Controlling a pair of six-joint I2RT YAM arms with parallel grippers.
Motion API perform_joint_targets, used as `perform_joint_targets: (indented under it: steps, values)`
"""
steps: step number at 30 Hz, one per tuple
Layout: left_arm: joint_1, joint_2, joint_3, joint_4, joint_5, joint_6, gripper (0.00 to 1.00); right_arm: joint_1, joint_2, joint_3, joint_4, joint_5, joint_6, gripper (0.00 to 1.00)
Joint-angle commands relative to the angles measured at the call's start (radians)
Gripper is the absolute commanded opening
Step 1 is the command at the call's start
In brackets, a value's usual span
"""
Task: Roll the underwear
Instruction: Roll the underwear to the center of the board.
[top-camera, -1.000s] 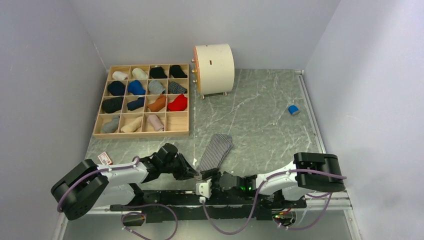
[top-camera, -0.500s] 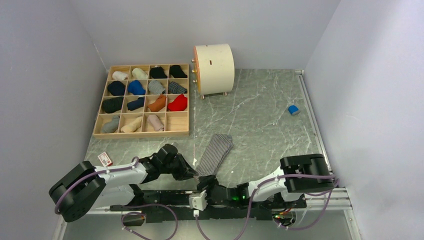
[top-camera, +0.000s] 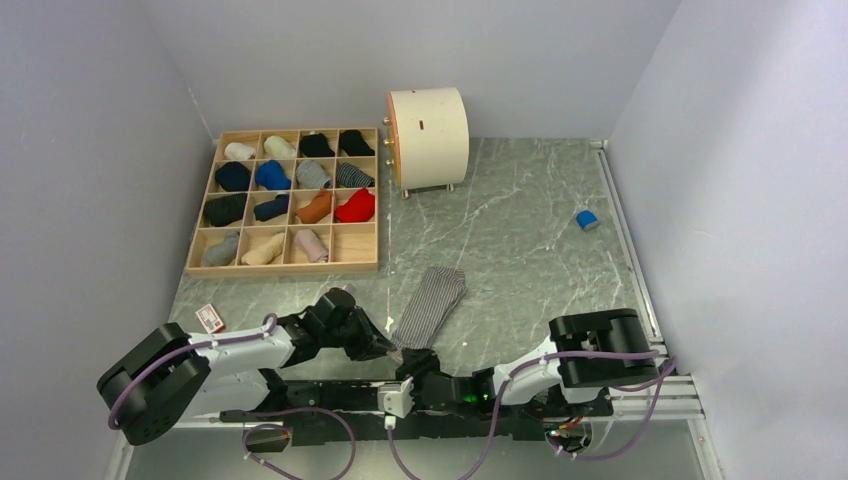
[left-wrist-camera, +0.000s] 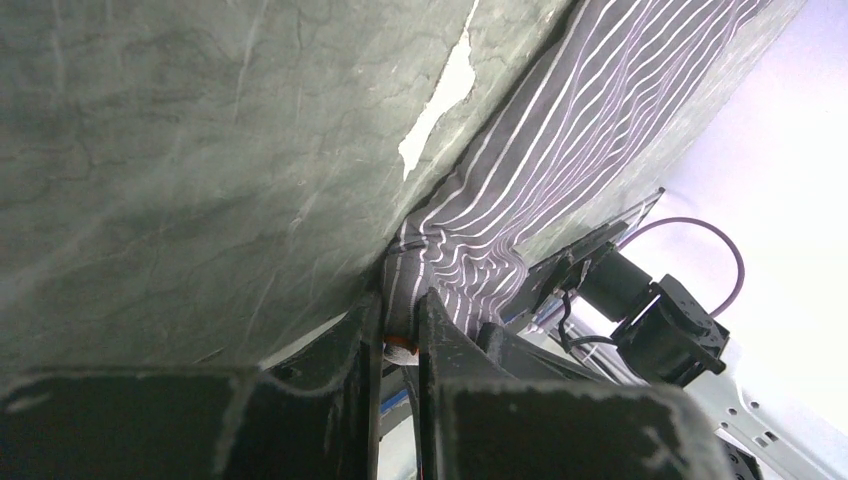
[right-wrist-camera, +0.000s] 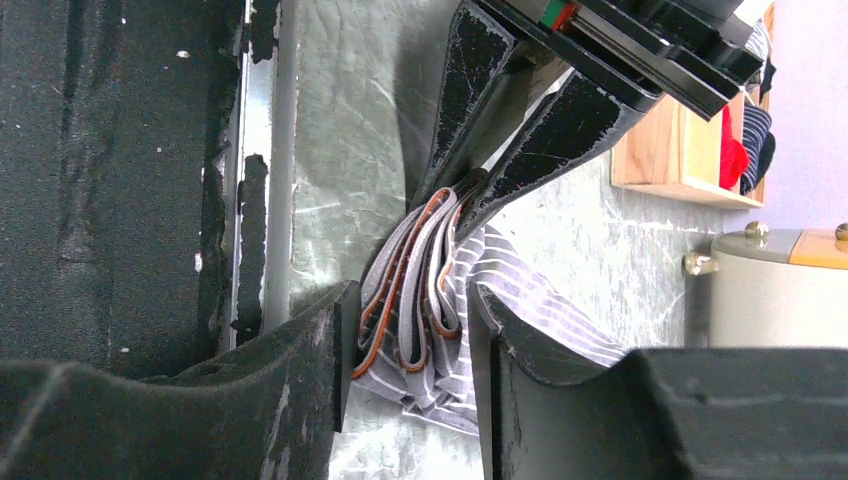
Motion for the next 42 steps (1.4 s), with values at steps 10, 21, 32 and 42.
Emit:
perform_joint_targets:
  steps: [10, 21, 32, 42]
  values:
    - [-0.001, -0.02, 0.008, -0.094, -0.065, 0.009, 0.05, -0.013, 0.039, -0.002, 0.025, 0.037, 0.066, 0.04]
    - [0.001, -0.172, 0.042, -0.251, -0.143, 0.016, 0.71, -0.122, -0.045, -0.037, 0.11, -0.283, 0.482, 0.0]
    - [0.004, -0.318, 0.134, -0.446, -0.275, 0.084, 0.91, -0.35, -0.063, -0.146, 0.372, -0.593, 0.921, 0.0]
    - [0.002, -0.339, 0.086, -0.341, -0.229, 0.168, 0.76, -0.549, 0.099, -0.213, 0.634, -0.761, 1.35, 0.0]
